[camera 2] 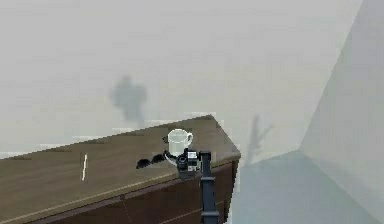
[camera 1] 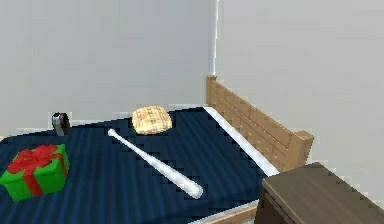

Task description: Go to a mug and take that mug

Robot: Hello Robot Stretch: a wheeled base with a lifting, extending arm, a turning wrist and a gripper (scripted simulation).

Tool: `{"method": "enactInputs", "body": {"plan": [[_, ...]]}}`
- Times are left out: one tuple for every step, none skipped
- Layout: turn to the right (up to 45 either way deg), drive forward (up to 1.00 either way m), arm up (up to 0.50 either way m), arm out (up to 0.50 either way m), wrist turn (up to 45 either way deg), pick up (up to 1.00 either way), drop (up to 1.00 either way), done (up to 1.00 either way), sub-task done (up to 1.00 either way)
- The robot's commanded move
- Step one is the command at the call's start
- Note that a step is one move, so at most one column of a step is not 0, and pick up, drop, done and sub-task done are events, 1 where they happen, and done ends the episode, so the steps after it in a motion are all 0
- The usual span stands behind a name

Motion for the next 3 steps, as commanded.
{"method": "enactInputs", "body": {"plan": [[0.0, 0.0, 0.0, 0.0, 0.0, 1.0, 0.0, 0.0, 0.0], [0.0, 0.0, 0.1, 0.0, 0.0, 0.0, 0.0, 0.0, 0.0], [0.0, 0.0, 0.0, 0.0, 0.0, 0.0, 0.0, 1.0, 0.0]]}}
